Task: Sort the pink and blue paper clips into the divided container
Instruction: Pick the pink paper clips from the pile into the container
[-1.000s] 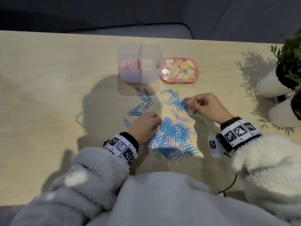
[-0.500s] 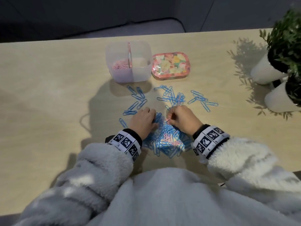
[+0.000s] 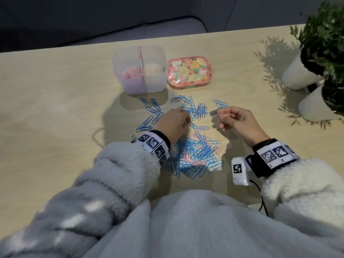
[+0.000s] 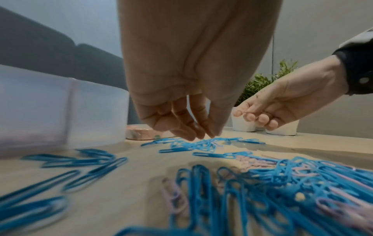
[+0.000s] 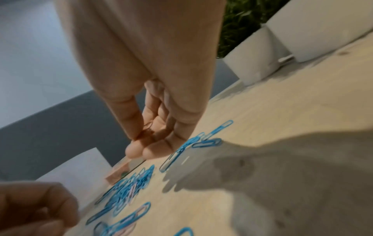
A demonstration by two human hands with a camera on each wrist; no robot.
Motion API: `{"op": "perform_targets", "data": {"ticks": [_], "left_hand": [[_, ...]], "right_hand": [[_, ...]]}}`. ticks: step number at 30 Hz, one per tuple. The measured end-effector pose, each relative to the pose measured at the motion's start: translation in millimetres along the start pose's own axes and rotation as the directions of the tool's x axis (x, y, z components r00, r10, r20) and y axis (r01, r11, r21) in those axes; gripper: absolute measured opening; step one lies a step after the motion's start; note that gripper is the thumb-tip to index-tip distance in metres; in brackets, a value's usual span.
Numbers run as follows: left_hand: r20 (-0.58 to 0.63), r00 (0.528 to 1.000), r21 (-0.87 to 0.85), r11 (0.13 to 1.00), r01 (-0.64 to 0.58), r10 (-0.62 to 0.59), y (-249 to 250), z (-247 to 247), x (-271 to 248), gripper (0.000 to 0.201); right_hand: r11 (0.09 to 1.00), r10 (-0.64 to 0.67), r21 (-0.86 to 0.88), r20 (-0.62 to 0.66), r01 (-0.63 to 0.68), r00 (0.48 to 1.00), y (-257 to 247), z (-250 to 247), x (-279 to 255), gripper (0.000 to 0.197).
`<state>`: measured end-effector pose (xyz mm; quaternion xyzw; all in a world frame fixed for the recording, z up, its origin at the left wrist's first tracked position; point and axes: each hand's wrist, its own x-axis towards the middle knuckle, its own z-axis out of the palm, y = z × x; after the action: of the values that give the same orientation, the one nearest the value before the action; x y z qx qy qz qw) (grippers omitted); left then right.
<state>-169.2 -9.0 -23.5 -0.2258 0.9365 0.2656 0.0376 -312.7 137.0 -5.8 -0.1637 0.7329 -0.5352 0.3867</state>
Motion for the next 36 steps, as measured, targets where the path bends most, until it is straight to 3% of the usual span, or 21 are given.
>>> {"op": "perform_targets", "data": {"ticks": [5,7,11,14,18,22,25,28,31,33,36], "left_hand": [[-0.038,0.985,-0.027,0.985,0.168,-0.169,28,10,37,0.035],[-0.056,0.981,-0.038,0.982,0.184,-0.186,32,17,46,0.040],[-0.031,0.985,0.026,0.985,0.170,-0.169,30,19,55,0.024],[0.013,0.987,0.021,0.987,0.157,-0.158,15,10,52,0.017],[-0.044,0.995,-0.235,0.969,0.079,-0.092,-12,-7,33,0.009],[-0.048,0.993,-0.524,0.849,0.071,-0.112,-33,-24,16,0.011],[-0.009,0.990,-0.523,0.844,0.117,-0.143,-47,-31,7,0.026],[-0.031,0.986,-0.546,0.829,0.120,-0.164,-50,-36,0,0.017],[-0.027,0.971,-0.676,0.720,0.159,-0.239,-43,-36,-5,0.020],[0.026,0.950,-0.794,0.571,0.208,-0.310,-39,-35,-7,0.027],[0.138,0.928,-0.915,0.314,0.253,-0.345,-33,-34,-8,0.030]], "right_hand": [[0.967,0.172,0.195,-0.029,-0.164,0.985,-3,-5,1,0.023],[0.961,0.219,0.186,-0.049,-0.207,0.974,-1,-5,1,0.028],[0.978,0.132,-0.150,-0.098,-0.146,0.986,6,-1,-3,0.039],[0.981,0.068,-0.176,-0.094,-0.084,0.993,6,8,-9,0.030],[0.980,0.045,-0.188,-0.088,-0.061,0.995,8,15,1,0.023],[0.935,-0.028,-0.355,-0.050,0.009,0.998,8,15,23,0.030],[0.884,-0.078,-0.460,0.038,0.087,0.996,3,20,32,0.024],[0.811,-0.075,-0.575,0.086,0.111,0.993,3,28,31,0.014],[0.671,-0.030,-0.729,0.155,0.135,0.987,9,32,30,0.006],[0.592,-0.025,-0.790,0.180,0.160,0.983,10,34,28,0.009],[0.565,0.007,-0.806,0.221,0.178,0.975,11,37,25,0.011]]}}
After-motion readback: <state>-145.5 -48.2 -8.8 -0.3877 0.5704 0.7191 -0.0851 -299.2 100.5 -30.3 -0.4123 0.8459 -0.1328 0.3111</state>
